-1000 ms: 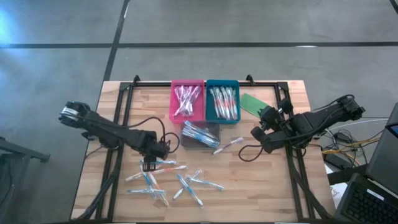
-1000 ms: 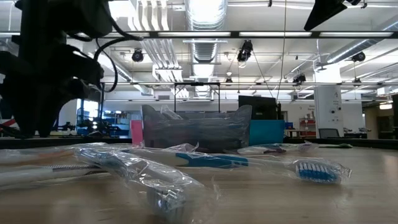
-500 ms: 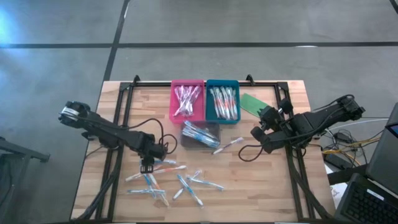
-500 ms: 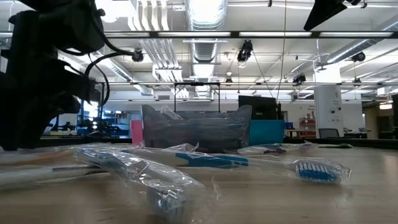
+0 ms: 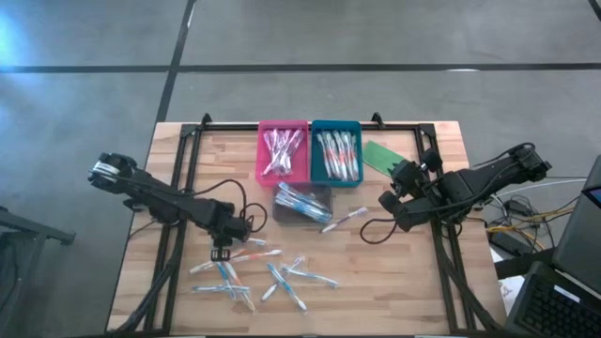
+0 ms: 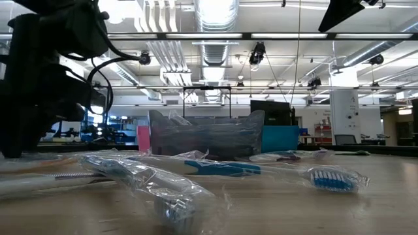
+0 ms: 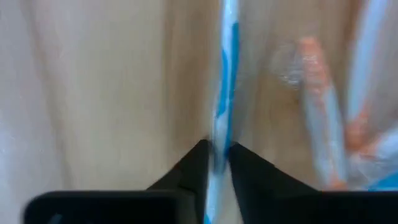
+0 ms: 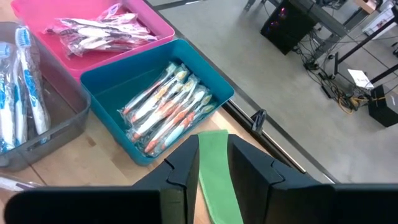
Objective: Pick & Place Toothbrushes
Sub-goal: Put the blue toothbrush into the transparent gray bin
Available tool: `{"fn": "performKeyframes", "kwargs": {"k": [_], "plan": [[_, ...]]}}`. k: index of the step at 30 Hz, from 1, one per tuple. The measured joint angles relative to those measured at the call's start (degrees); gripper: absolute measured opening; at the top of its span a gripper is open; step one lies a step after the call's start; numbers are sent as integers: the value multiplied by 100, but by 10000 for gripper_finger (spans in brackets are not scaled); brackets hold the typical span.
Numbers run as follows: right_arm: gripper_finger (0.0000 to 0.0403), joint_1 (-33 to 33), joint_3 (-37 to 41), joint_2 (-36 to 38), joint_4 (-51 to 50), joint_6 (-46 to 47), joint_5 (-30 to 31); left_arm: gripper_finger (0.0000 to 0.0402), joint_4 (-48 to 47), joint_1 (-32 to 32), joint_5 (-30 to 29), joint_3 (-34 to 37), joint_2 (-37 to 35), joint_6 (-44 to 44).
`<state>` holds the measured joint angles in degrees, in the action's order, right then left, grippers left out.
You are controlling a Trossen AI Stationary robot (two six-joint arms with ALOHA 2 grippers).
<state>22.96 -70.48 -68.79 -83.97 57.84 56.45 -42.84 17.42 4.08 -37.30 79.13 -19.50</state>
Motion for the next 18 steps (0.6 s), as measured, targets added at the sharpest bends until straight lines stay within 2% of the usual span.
{"fn": "performKeyframes", "kwargs": {"k": [4,10,14,18], "plan": [[72,0,0,0,5,0,0,18,-413,8,132,-230,-18,29],[51,0,0,0,16,2,0,27,-864,7,-64,-680,-67,9],[41,0,0,2,26,44,-126,22,-1165,5,-720,-1050,-209,10],[39,62,114,4,41,-63,-374,19,-851,5,-1849,-1165,-526,-16]]}}
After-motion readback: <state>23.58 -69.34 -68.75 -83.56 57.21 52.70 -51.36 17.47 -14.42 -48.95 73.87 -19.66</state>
